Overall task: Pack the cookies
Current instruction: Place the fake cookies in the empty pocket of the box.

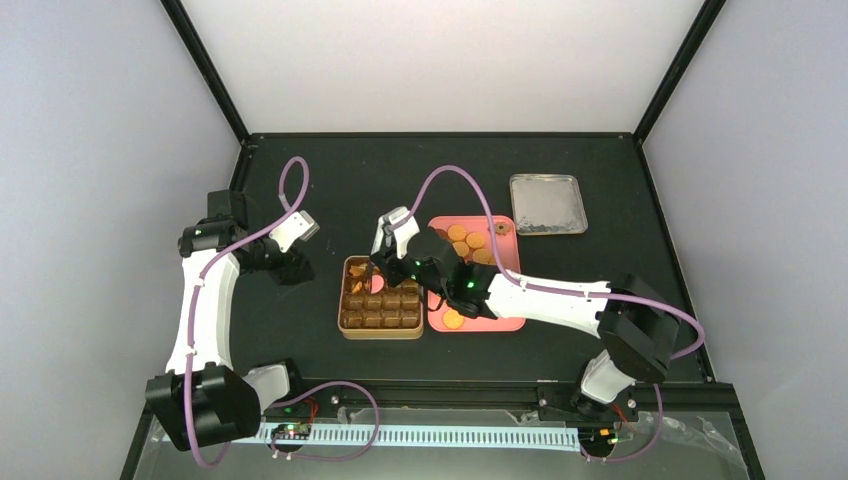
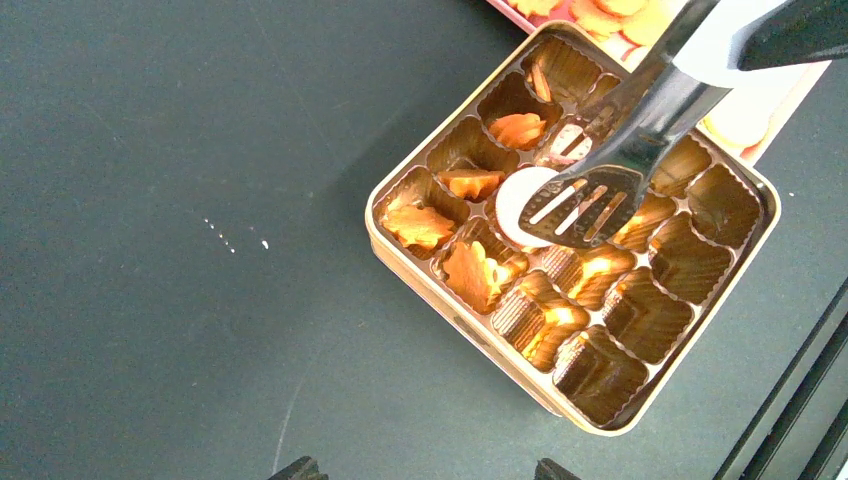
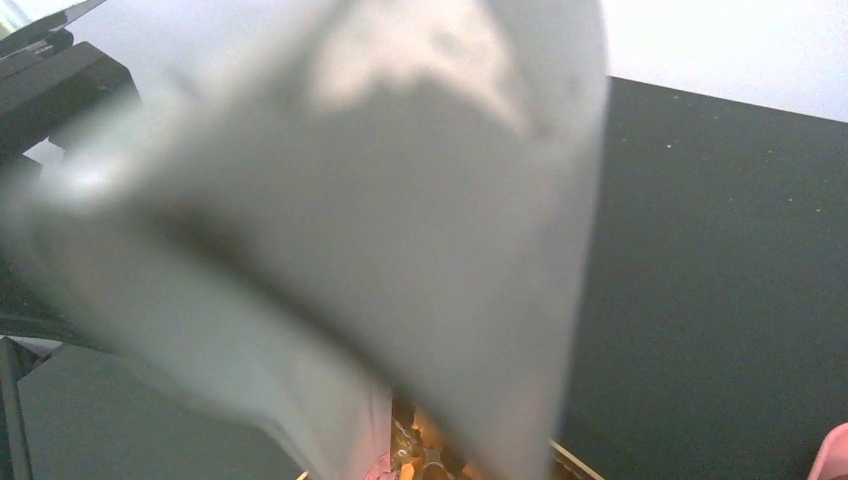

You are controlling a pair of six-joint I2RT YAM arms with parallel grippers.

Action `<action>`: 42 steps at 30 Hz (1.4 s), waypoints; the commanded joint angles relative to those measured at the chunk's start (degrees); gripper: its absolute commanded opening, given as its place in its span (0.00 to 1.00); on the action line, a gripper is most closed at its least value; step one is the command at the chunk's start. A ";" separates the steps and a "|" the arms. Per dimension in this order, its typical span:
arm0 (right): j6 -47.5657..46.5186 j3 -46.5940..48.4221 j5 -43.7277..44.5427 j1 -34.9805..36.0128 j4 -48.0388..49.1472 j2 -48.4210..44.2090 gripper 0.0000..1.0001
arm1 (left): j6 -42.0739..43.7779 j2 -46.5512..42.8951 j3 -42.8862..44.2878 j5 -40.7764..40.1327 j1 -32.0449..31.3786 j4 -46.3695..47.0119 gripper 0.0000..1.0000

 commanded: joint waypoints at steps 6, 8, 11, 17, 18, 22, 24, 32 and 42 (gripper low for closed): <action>0.96 2.66 -1.80 -0.03 3.28 0.66 0.35 | 1.67 -0.09 2.25 1.50 0.45 -1.15 0.57; 0.87 3.10 -1.77 -0.03 3.26 0.52 0.35 | 1.64 -0.04 2.14 1.45 0.47 -1.03 0.56; 0.77 3.52 -1.97 -0.03 3.51 0.60 0.34 | 1.49 0.00 2.14 1.60 0.47 -0.89 0.57; 0.26 4.65 -2.37 -0.04 3.72 1.26 0.32 | 1.47 -0.02 2.16 1.50 0.46 -0.88 0.56; 0.19 4.82 -2.46 -0.03 3.61 1.51 0.32 | 1.52 -0.01 2.14 1.47 0.45 -0.90 0.56; 0.17 5.28 -2.49 -0.03 3.29 2.30 0.32 | 1.49 0.04 2.22 1.39 0.45 -0.87 0.56; 0.20 5.25 -2.33 -0.04 3.16 2.59 0.31 | 1.47 0.00 2.22 1.42 0.46 -0.95 0.56; -1.25 6.08 -0.26 0.05 0.90 3.91 0.29 | 1.47 0.13 2.13 1.48 0.51 -0.79 0.56; -3.37 6.99 2.13 1.01 -0.09 3.99 0.24 | 1.38 0.21 2.13 1.63 0.50 -0.78 0.56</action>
